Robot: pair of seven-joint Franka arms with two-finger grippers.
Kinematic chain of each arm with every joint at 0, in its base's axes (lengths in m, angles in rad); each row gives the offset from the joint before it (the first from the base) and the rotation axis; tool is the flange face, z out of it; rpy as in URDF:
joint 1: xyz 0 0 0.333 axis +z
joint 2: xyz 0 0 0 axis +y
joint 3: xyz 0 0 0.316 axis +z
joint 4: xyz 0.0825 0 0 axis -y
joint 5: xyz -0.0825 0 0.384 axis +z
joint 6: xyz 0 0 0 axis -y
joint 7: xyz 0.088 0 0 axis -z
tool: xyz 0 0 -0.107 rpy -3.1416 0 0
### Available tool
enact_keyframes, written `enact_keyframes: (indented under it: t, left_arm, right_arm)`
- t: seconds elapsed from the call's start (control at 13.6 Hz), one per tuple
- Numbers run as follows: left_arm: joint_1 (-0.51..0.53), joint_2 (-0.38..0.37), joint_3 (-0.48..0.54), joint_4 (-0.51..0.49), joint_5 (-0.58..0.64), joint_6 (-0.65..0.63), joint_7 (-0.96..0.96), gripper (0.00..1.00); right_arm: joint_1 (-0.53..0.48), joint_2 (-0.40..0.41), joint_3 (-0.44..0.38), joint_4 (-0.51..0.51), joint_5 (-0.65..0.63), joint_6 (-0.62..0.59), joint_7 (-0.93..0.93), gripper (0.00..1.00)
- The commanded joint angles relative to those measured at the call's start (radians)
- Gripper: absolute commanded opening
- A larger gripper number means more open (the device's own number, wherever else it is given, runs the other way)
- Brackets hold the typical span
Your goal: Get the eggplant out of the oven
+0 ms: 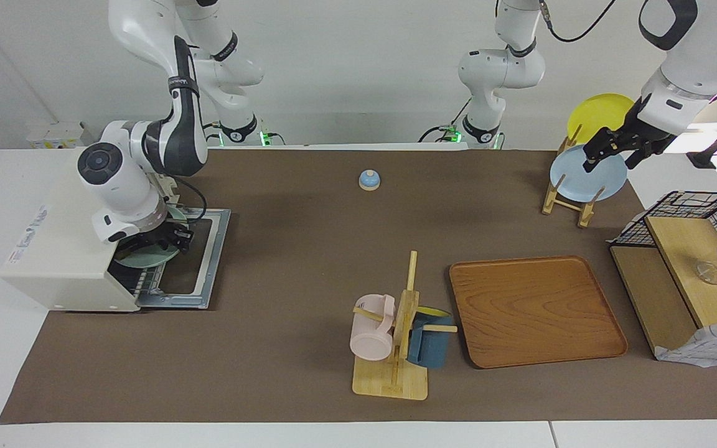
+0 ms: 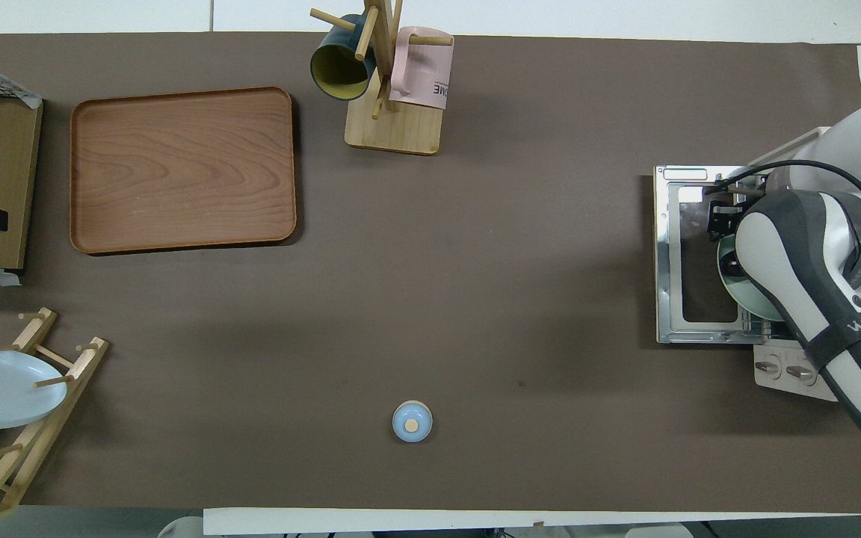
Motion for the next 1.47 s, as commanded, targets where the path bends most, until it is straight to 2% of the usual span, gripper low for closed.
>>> enact_keyframes:
  t: [0.0, 0.15, 0.29, 0.37, 0.59, 0.73, 0.81, 0.95, 1.1, 1.17, 1.25, 1.32, 1.39]
  left_arm:
    - [0.000, -0.021, -0.001, -0.019, 0.002, 0.000, -0.011, 1.00]
    - [0.000, -0.021, -0.001, -0.019, 0.002, 0.000, -0.011, 1.00]
    - [0.000, -0.021, -0.001, -0.019, 0.002, 0.000, -0.011, 1.00]
    - [0.000, -0.021, -0.001, -0.019, 0.002, 0.000, -0.011, 1.00]
    - [0.000, -0.021, -0.001, -0.019, 0.002, 0.000, -0.011, 1.00]
    - [0.000, -0.021, -0.001, -0.019, 0.002, 0.000, -0.011, 1.00]
    - [0.000, -0.021, -0.001, -0.019, 0.002, 0.000, -0.011, 1.00]
    - [0.000, -0.021, -0.001, -0.019, 0.002, 0.000, -0.011, 1.00]
    - [0.000, -0.022, -0.001, -0.021, 0.002, -0.013, -0.012, 1.00]
    - [-0.001, -0.022, -0.004, -0.020, 0.000, -0.013, -0.015, 1.00]
    - [-0.015, -0.021, -0.008, -0.019, 0.000, -0.012, -0.014, 1.00]
    - [-0.024, -0.021, -0.011, -0.018, 0.000, -0.010, -0.014, 1.00]
    - [-0.029, -0.022, -0.011, -0.019, -0.003, -0.013, -0.024, 1.00]
  right_arm:
    - [-0.011, -0.023, 0.007, -0.030, 0.014, 0.001, -0.060, 0.00]
    - [0.027, -0.020, 0.010, 0.002, 0.005, -0.042, -0.057, 0.00]
    - [0.128, 0.022, 0.011, 0.131, 0.006, -0.138, -0.004, 0.00]
    - [0.214, 0.046, 0.011, 0.211, 0.006, -0.186, 0.089, 0.00]
    - [0.444, 0.243, 0.015, 0.502, 0.019, -0.325, 0.436, 0.00]
    - [0.579, 0.417, 0.015, 0.729, 0.070, -0.361, 0.626, 0.00]
    - [0.632, 0.489, 0.015, 0.807, 0.085, -0.351, 0.698, 0.00]
    - [0.701, 0.609, 0.016, 0.916, 0.091, -0.305, 0.806, 0.00]
    - [0.767, 0.669, 0.018, 0.937, 0.094, -0.198, 0.898, 0.00]
    - [0.778, 0.677, 0.021, 0.938, 0.097, -0.153, 0.950, 0.04]
    - [0.778, 0.680, 0.051, 0.955, 0.098, -0.137, 1.002, 0.19]
    - [0.775, 0.678, 0.057, 0.970, 0.097, -0.145, 1.012, 0.41]
    - [0.747, 0.660, 0.057, 0.974, 0.097, -0.200, 1.007, 0.46]
